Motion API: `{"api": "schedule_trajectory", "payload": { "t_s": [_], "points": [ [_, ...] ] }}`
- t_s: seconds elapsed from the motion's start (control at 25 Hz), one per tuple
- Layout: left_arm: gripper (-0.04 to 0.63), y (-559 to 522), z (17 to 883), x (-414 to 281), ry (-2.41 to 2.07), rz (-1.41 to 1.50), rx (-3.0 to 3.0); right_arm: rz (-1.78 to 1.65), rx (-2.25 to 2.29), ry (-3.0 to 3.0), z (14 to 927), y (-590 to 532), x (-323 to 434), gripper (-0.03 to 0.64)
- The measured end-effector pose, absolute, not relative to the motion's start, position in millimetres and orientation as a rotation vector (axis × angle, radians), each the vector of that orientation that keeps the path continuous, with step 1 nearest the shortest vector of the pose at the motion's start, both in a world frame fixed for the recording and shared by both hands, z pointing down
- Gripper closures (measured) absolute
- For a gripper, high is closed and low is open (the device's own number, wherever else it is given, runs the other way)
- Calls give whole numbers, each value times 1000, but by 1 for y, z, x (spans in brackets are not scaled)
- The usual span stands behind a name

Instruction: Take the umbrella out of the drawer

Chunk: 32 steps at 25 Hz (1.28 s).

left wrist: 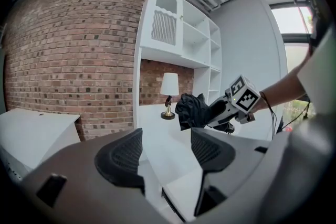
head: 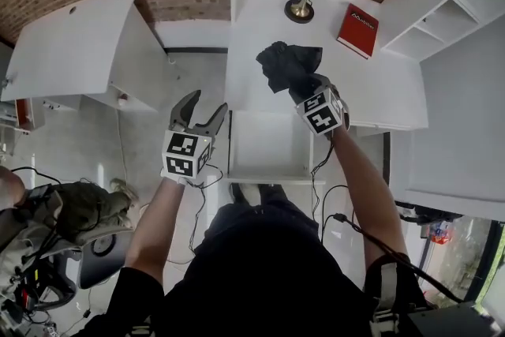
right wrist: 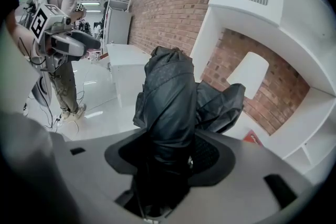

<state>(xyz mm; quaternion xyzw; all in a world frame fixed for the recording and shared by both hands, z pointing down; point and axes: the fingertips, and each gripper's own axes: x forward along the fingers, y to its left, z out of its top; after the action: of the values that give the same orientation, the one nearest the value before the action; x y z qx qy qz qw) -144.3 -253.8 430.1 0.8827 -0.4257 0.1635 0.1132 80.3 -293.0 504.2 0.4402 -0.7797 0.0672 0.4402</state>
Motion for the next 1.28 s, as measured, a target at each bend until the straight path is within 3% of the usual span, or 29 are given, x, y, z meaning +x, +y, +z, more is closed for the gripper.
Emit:
{"api": "schedule_trajectory", "payload": {
  "t_s": [1.28],
  "points": [
    [319, -308, 496, -138, -1381, 641, 2267, 177, 631, -1888, 648, -411, 78, 377]
  ]
}}
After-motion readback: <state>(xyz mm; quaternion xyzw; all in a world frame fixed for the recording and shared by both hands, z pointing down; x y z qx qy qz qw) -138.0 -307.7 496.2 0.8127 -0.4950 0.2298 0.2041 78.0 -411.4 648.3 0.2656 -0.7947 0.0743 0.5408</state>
